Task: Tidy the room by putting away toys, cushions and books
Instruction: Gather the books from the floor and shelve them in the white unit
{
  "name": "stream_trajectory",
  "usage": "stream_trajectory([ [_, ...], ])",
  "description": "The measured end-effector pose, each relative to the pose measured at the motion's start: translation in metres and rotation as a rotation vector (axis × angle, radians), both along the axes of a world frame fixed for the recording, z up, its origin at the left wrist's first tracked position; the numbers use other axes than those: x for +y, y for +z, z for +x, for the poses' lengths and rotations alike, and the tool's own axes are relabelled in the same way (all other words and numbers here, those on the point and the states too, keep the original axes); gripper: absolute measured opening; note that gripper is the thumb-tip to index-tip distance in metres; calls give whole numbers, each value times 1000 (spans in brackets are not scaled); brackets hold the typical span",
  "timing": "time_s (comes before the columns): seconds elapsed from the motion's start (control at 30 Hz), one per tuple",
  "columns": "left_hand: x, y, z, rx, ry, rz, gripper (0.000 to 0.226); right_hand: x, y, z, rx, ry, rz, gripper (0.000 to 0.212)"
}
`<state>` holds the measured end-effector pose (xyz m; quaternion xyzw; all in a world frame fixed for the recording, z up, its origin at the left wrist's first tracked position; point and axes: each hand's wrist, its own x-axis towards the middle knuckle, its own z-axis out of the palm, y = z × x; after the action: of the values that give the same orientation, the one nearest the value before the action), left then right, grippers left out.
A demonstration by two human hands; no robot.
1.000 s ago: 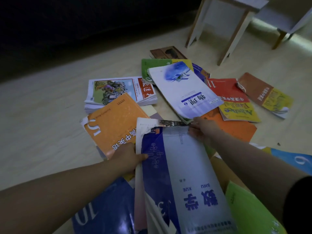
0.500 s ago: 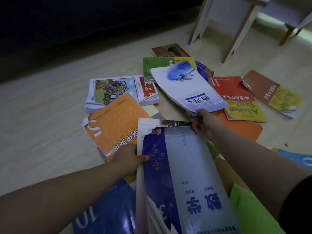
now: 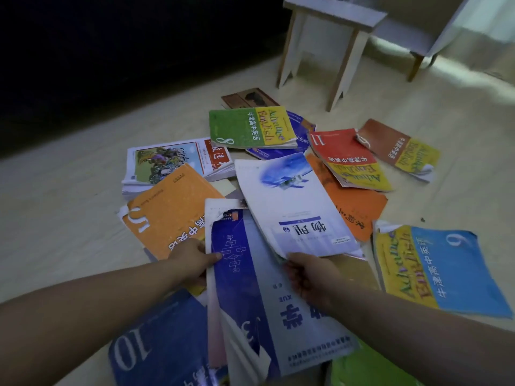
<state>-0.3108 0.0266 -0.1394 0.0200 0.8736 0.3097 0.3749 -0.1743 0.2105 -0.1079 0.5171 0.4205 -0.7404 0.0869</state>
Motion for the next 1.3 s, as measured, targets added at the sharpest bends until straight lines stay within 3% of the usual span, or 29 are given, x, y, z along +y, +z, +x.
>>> stream_trajectory([
  [0.1,-1,11,2,-109,103,89,27,-11,2,22,0,12,37,16],
  [0.2,1,16,2,-118,67,80,37,-20,2,39,-18,72,36,14],
  [0.33,5,17,11,-86,41,75,34,-13,15,52,-148,372,100,37],
  [0.4,9,20,16,-102,36,90,25,2,19,54,-154,548,325,42],
  [0.5,11,24,18,-167,43,128,17,29,19,51,-123,806,899,37],
  [0.67,7,27,19,-187,36,159,19,79,15,40,-168,756,1142,15],
  [0.77,7,27,20,-180,22,150,11,95,7,38,-302,841,1163,39],
  [0.83,7,27,19,-171,21,135,12,96,4,40,-343,848,1108,43],
  [0.93,9,23,21,-125,20,116,18,100,2,40,-327,768,1134,32],
  [1.07,14,22,24,105,-91,-14,12,98,9,30,-148,700,1071,9],
  [1.17,11,22,21,167,-85,-54,18,84,3,30,-64,674,848,13],
  [1.3,7,17,21,166,-81,-56,27,68,-14,53,-84,745,920,7],
])
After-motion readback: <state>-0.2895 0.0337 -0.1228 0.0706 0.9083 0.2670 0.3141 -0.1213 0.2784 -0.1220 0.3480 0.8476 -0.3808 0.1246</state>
